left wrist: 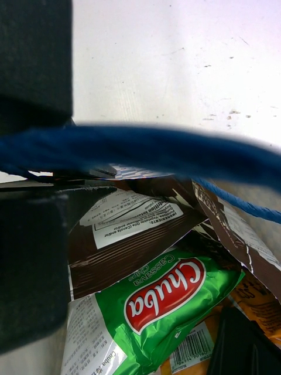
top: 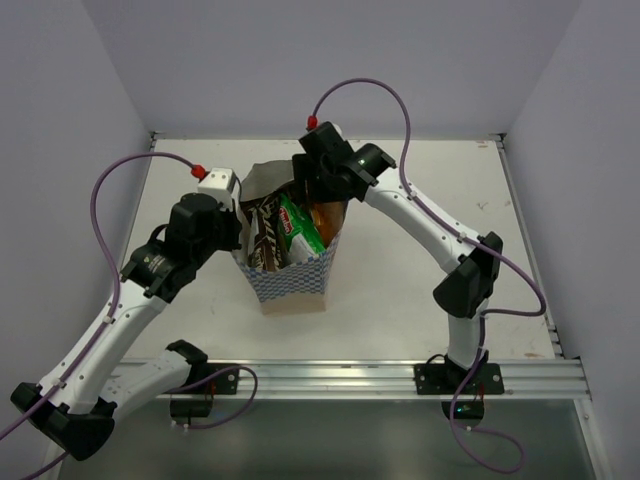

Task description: Take the snacks out of the paper bag

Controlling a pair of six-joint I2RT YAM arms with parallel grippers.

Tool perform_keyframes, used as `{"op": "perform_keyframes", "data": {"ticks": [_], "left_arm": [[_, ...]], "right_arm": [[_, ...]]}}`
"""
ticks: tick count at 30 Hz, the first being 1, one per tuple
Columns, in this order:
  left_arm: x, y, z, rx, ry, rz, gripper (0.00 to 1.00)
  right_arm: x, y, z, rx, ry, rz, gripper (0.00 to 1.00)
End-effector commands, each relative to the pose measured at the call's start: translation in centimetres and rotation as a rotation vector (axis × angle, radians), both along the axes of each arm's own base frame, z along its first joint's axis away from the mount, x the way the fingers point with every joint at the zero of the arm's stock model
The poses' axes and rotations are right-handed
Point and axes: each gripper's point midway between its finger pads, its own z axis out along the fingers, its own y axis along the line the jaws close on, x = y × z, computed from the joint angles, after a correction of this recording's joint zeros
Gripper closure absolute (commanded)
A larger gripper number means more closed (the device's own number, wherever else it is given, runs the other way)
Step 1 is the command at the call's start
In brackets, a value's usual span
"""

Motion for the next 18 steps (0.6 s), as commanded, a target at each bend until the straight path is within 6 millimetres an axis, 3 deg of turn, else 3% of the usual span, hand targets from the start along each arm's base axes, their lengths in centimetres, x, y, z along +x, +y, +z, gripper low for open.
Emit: {"op": "perform_keyframes", "data": {"ticks": [1, 6, 9, 16, 18], "left_arm": [[0.9, -0.3, 1.7, -0.035, -0.055, 0.021, 0.9], [0.9, -0.3, 1.6, -0.038, -0.052, 0.019, 0.9], [0.9, -0.3, 1.7, -0.041, -0.054, 0.02, 0.9], [0.8, -0.4, 1.6, -0.041, -0.052, 0.014, 0.9], [0.8, -0.5, 1.7, -0.045, -0.053, 0.01, 0.9]], "right_arm": [[0.3, 0.9, 0.5, 0.042, -0.014, 0.021, 0.31], [0.3, 1.0, -0.5, 0.025, 0.002, 0.021, 0.35], [0.4, 1.1, -0.9, 0.018, 0.004, 0.022, 0.42], [1.0, 1.6, -0.8, 0.007, 0.001, 0.032, 0.65], [1.1, 1.6, -0.9, -0.001, 0.005, 0.035, 0.76]]}}
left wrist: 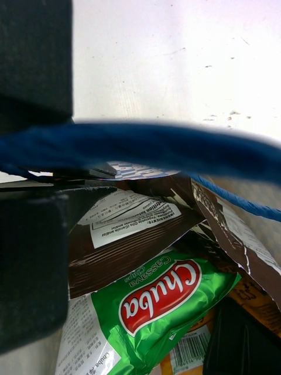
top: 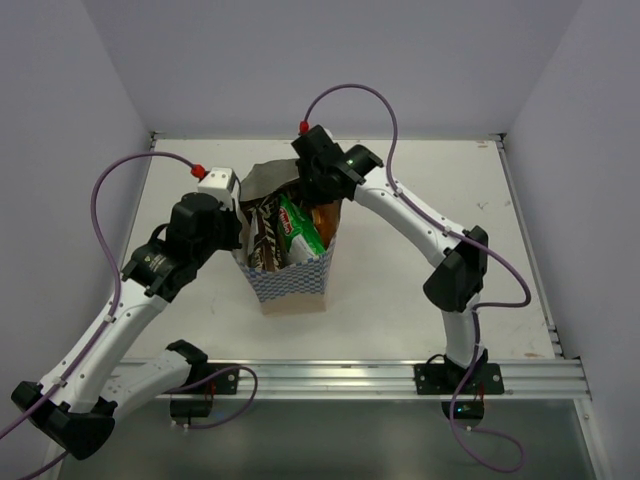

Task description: Take the snacks out of the paper bag

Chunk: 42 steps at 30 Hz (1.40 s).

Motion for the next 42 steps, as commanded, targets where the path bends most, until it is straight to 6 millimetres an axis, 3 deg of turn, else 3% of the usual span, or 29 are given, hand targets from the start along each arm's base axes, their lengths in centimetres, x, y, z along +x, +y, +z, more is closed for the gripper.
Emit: {"op": "perform_keyframes", "data": {"ticks": [1, 6, 19, 25, 26, 28, 30, 33, 39, 42], "left_arm": [[0.7, -0.5, 1.8, -0.042, -0.055, -0.001, 0.9], [0.7, -0.7, 2.0, -0.04, -0.059, -0.012, 0.9], [1.0, -1.0, 2.2, -0.041, -0.058, -0.024, 0.91], [1.1, -0.8, 2.0, -0.034, -0.054, -0.006, 0.91], [1.1, -0.8, 1.9, -0.035, -0.052, -0.006, 0.91], [1.1, -0.8, 1.9, -0.033, -0.051, -0.004, 0.91], [1.1, -0.8, 1.7, -0.03, -0.048, -0.003, 0.9], [1.2, -0.7, 1.7, -0.031, -0.049, -0.002, 0.9], [1.3, -0.6, 1.8, -0.029, -0.053, 0.005, 0.87], [1.2, -0.4, 2.1, -0.03, -0.059, 0.013, 0.77]], "right_arm": [[0.4, 0.6, 2.1, 0.021, -0.044, 0.015, 0.8], [0.2, 0.9, 3.7, -0.022, -0.101, 0.03, 0.99], [-0.7, 0.7, 10.1, 0.042, -0.244, 0.047, 1.0], [-1.7, 0.5, 15.8, 0.15, -0.362, 0.085, 1.0], [-2.2, 0.3, 18.4, 0.207, -0.417, 0.092, 1.0], [-2.8, 0.2, 20.0, 0.247, -0.46, 0.12, 1.0], [-3.6, -0.3, 23.4, 0.324, -0.537, 0.128, 1.0], [-4.3, -0.6, 26.5, 0.387, -0.616, 0.156, 1.0], [-5.4, -0.7, 30.7, 0.491, -0.76, 0.21, 1.0], [-6.2, -2.3, 34.1, 0.547, -0.863, 0.189, 1.0]]}}
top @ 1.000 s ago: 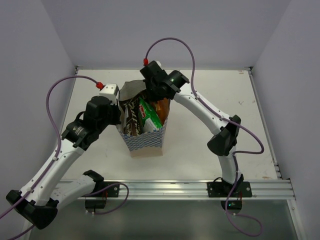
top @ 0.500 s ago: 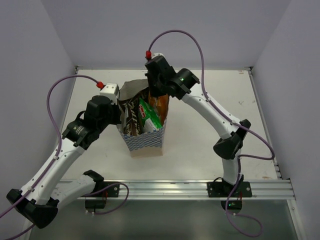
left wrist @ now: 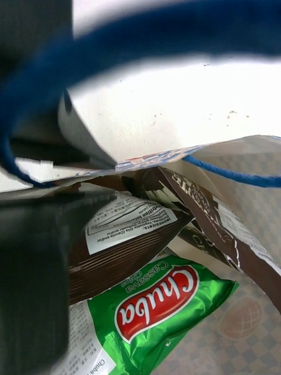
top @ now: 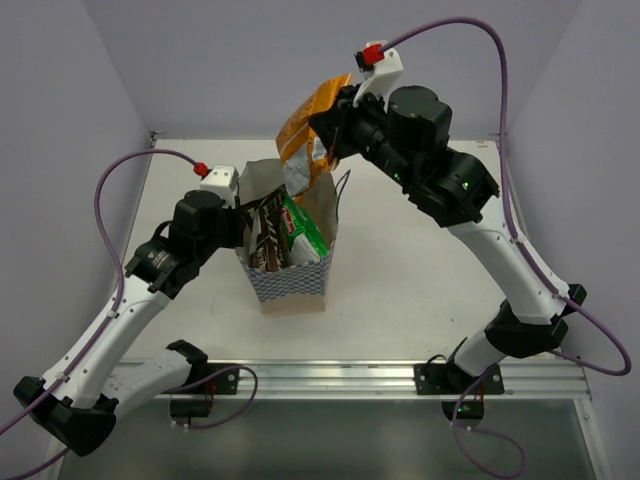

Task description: Take the snacks out of the paper bag

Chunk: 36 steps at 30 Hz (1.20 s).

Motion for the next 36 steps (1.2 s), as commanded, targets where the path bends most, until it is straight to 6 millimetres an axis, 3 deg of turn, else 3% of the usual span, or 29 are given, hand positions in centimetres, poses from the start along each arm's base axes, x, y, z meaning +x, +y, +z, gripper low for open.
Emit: {"op": "perform_keyframes", "data": {"ticks": [1, 3, 4, 6, 8, 10, 12, 13, 17, 18, 21, 24, 26, 28, 30, 33, 34, 36], "left_arm": [[0.7, -0.1, 2.3, -0.03, -0.066, 0.016, 0.69], [0.6, 0.0, 2.6, -0.034, -0.07, 0.021, 0.59], [0.6, 0.1, 2.9, -0.038, -0.076, 0.022, 0.45], [0.5, 0.1, 3.8, -0.047, -0.091, 0.024, 0.33], [0.4, 0.2, 4.6, -0.055, -0.103, 0.026, 0.18], [0.3, 0.2, 6.3, -0.076, -0.135, 0.022, 0.12], [0.0, 0.2, 8.4, -0.102, -0.173, 0.015, 0.07], [-0.2, 0.2, 9.2, -0.111, -0.187, 0.007, 0.03], [-1.4, 0.3, 14.2, -0.158, -0.291, -0.029, 0.0], [-2.0, 0.7, 16.4, -0.179, -0.341, -0.031, 0.0], [-3.3, 2.0, 20.1, -0.201, -0.431, -0.01, 0.0], [-3.9, 3.8, 22.2, -0.184, -0.485, 0.048, 0.0], [-3.6, 5.5, 22.2, -0.135, -0.493, 0.129, 0.0], [-2.9, 7.0, 20.8, -0.076, -0.467, 0.221, 0.0], [-2.2, 7.5, 18.5, -0.042, -0.391, 0.282, 0.0], [-2.0, 7.7, 15.8, -0.037, -0.335, 0.322, 0.0], [-2.0, 8.1, 15.3, -0.032, -0.332, 0.347, 0.0], [-2.3, 8.6, 14.2, -0.039, -0.331, 0.378, 0.0]], "right_arm": [[-0.4, -1.3, 6.1, 0.119, -0.194, -0.024, 1.0], [-0.7, -3.3, 8.5, 0.15, -0.241, -0.075, 1.0], [-0.9, -4.1, 9.3, 0.159, -0.259, -0.088, 1.0], [-1.7, -6.6, 11.5, 0.189, -0.306, -0.126, 1.0], [-1.9, -8.6, 12.4, 0.193, -0.33, -0.172, 1.0], [-2.9, -10.9, 13.4, 0.211, -0.357, -0.213, 1.0], [-2.5, -12.8, 12.9, 0.192, -0.359, -0.28, 1.0], [-3.4, -14.4, 13.4, 0.207, -0.372, -0.304, 1.0], [-1.8, -19.2, 10.2, 0.158, -0.325, -0.485, 1.0], [-1.5, -20.0, 9.5, 0.152, -0.313, -0.51, 1.0], [-0.8, -23.4, 6.5, 0.137, -0.265, -0.618, 1.0], [0.5, -25.3, 3.1, 0.109, -0.202, -0.675, 1.0], [2.0, -26.0, 0.3, 0.101, -0.141, -0.69, 1.0], [3.7, -27.0, -2.0, 0.105, -0.078, -0.715, 1.0], [6.1, -26.5, -5.6, 0.074, 0.01, -0.692, 1.0], [8.9, -26.5, -8.3, 0.055, 0.08, -0.673, 1.0], [10.9, -26.1, -10.4, 0.03, 0.129, -0.665, 1.0], [13.0, -25.3, -11.2, 0.042, 0.145, -0.617, 1.0]]}}
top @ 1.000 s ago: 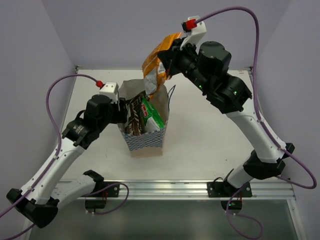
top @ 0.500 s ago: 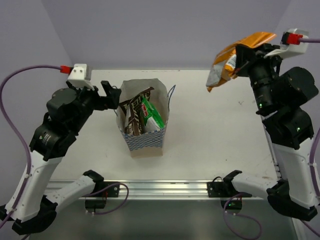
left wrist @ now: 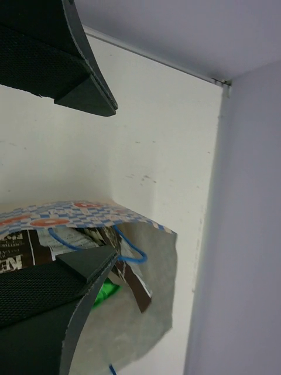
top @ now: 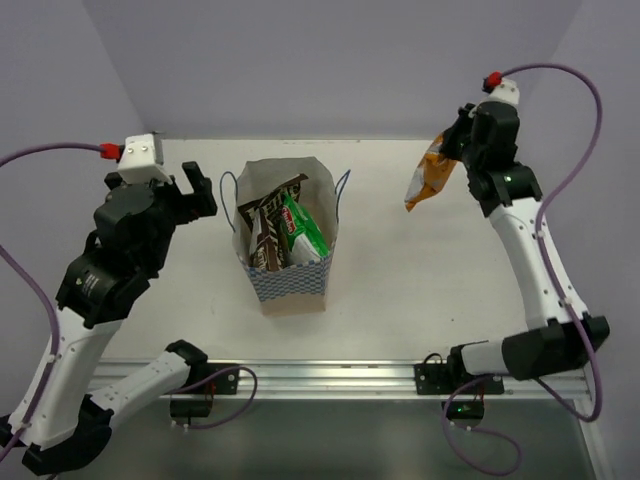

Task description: Take the snacks out of the paper bag

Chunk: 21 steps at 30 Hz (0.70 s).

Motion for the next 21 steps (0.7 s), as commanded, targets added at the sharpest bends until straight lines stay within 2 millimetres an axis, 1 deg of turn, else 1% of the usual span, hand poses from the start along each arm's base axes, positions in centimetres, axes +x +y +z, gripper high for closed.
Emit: {"op": "perform_keyframes", "data": {"ticks": [1, 2, 3, 4, 5, 6, 7, 8, 9, 10, 11, 12, 13, 15, 16, 17, 18, 19, 20, 21], "left_arm": [[-0.4, 2.0, -2.7, 0.004, 0.048, 0.122, 0.0], [-0.5, 2.1, -2.9, -0.003, 0.045, 0.126, 0.0], [-0.8, 2.3, -3.1, -0.007, 0.041, 0.124, 0.0], [-0.9, 2.4, -3.2, -0.009, 0.039, 0.128, 0.0], [-1.1, 2.5, -3.6, -0.01, 0.045, 0.132, 0.0], [-1.3, 2.6, -3.5, -0.016, 0.041, 0.134, 0.0], [-1.4, 2.9, -3.7, -0.013, 0.046, 0.145, 0.0], [-1.6, 3.1, -3.9, -0.015, 0.054, 0.155, 0.0], [-1.8, 3.3, -3.8, -0.017, 0.051, 0.163, 0.0], [-1.9, 3.5, -3.7, -0.019, 0.047, 0.17, 0.0], [-2.1, 3.5, -3.5, -0.024, 0.041, 0.17, 0.0], [-2.2, 3.7, -3.4, -0.028, 0.033, 0.172, 0.0], [-2.3, 3.7, -3.2, -0.031, 0.029, 0.17, 0.0], [-2.4, 3.7, -3.4, -0.032, 0.035, 0.174, 0.0], [-2.3, 3.7, -3.4, -0.032, 0.039, 0.173, 0.0], [-2.3, 3.5, -3.5, -0.035, 0.042, 0.168, 0.0], [-2.2, 3.5, -3.6, -0.035, 0.043, 0.165, 0.0], [-2.1, 3.2, -3.6, -0.039, 0.047, 0.151, 0.0], [-2.0, 3.0, -3.7, -0.04, 0.049, 0.146, 0.0], [-1.9, 2.8, -3.8, -0.042, 0.05, 0.139, 0.0]], "right_arm": [[3.7, 2.7, 0.3, 0.091, -0.041, 0.127, 1.0], [5.9, 3.5, -1.1, 0.108, -0.007, 0.151, 1.0], [6.9, 5.0, -1.5, 0.132, 0.004, 0.224, 1.0], [7.9, 6.1, -1.9, 0.151, 0.019, 0.271, 1.0], [10.2, 7.5, -2.8, 0.186, 0.04, 0.318, 1.0], [11.2, 8.8, -2.8, 0.214, 0.036, 0.376, 1.0], [11.4, 11.0, -2.9, 0.264, 0.045, 0.492, 1.0], [12.0, 12.2, -2.0, 0.314, 0.027, 0.544, 1.0], [13.5, 13.3, -3.3, 0.345, 0.031, 0.591, 1.0], [13.5, 14.4, -3.5, 0.378, 0.039, 0.657, 1.0], [13.9, 14.9, -3.6, 0.414, 0.037, 0.674, 1.0], [14.7, 15.2, -4.9, 0.434, 0.051, 0.679, 1.0], [15.2, 15.2, -5.7, 0.451, 0.065, 0.669, 1.0], [16.0, 14.8, -8.0, 0.493, 0.113, 0.642, 1.0], [16.7, 14.7, -10.3, 0.502, 0.153, 0.627, 0.99], [17.0, 14.5, -11.8, 0.501, 0.178, 0.615, 0.94], [17.2, 14.3, -13.2, 0.5, 0.205, 0.602, 0.91], [17.6, 14.1, -15.8, 0.508, 0.257, 0.584, 0.87], [17.9, 13.6, -17.1, 0.509, 0.283, 0.569, 0.78], [17.8, 13.2, -18.7, 0.517, 0.33, 0.549, 0.75]]}}
